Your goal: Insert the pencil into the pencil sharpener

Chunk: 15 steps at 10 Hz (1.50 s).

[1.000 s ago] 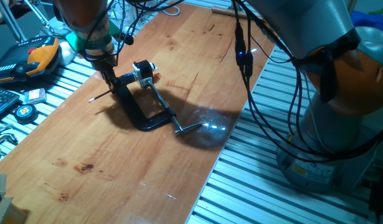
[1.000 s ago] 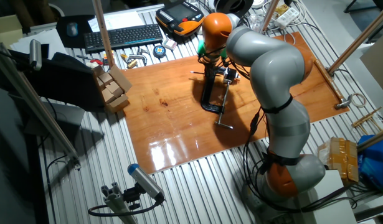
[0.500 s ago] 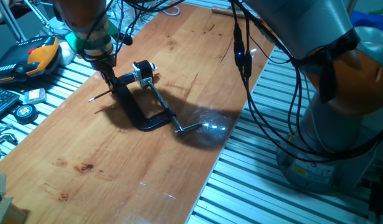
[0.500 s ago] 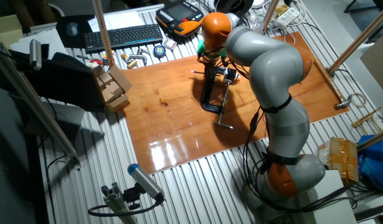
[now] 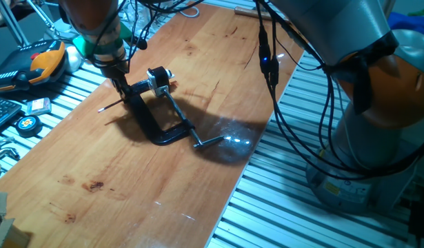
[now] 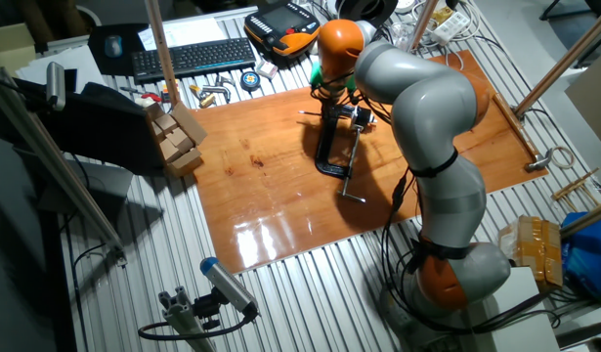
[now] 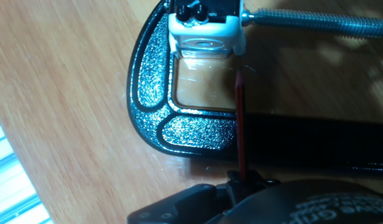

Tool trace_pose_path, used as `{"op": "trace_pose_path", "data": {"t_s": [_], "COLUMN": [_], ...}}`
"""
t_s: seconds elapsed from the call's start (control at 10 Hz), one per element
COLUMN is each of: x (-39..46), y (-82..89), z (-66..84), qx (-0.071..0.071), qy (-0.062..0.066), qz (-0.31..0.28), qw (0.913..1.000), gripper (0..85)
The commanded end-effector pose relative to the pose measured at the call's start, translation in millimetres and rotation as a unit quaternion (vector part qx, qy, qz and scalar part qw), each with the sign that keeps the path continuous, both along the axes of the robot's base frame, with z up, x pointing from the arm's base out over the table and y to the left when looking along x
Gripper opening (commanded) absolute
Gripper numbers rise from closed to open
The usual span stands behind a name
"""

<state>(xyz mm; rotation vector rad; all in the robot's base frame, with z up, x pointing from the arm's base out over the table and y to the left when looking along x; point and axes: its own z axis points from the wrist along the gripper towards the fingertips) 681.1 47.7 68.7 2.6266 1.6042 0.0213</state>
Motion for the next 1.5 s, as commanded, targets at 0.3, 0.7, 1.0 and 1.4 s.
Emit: {"op": "trace_pose_path", "data": {"t_s": [0.3,0.7,1.0,1.4], "x": [0.1,0.1,0.1,0.1], "y": [0.0,0.0,0.0,0.0], "z": [0.0,0.0,0.0,0.0], "qx": [0.006,0.012,0.004,0.012], "qy": [0.007,0.015,0.009,0.006], "qz": [-0.006,-0.018,-0.013,-0.012], "qw": [0.9999,0.9997,0.9999,0.9998], "gripper": [0.0,0.0,0.0,0.0]}}
